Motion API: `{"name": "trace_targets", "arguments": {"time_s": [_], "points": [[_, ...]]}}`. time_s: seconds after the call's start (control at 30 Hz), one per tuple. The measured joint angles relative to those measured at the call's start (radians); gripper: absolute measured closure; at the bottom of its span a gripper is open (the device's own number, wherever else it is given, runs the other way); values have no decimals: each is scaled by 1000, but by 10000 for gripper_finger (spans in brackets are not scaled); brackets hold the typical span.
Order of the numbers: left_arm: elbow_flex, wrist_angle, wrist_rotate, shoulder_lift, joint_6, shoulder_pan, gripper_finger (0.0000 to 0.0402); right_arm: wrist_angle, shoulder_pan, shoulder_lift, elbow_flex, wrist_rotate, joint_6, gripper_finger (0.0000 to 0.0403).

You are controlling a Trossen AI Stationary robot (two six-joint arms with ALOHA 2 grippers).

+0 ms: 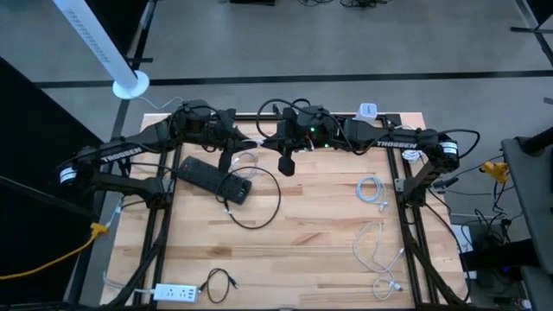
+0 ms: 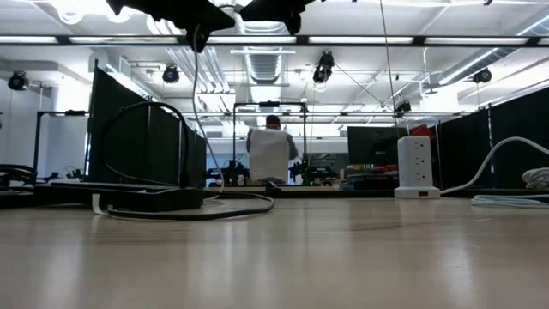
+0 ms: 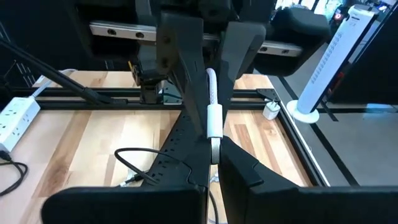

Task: Insert USB
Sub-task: Insert the top left white charger cable into the black outlet extension

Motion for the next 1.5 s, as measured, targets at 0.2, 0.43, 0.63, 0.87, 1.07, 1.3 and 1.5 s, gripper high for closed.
{"name": "trace_targets", "arguments": {"time_s": [0.2, 0.43, 0.63, 0.87, 1.07, 1.3, 1.5], "points": [[2, 12, 0, -16, -18, 0, 401, -7, 0, 0, 0, 0, -4, 346], [2, 20, 6, -24, -23, 0, 401, -7, 0, 0, 0, 1, 11, 304], [2, 21, 113, -55, -44, -2, 401, -10, 0, -11, 0, 1, 14, 279], [2, 22, 142, -96, -36, -4, 402, 10, 19, -67, 0, 0, -11, 265], [3, 26, 142, -106, -41, -4, 402, 92, 40, -67, 1, -2, 22, 266], [3, 28, 141, -110, -61, -4, 402, 107, 59, -50, 1, 0, 41, 286], [3, 28, 130, -111, -54, -4, 402, 82, 58, -53, 1, 0, 93, 305]]}}
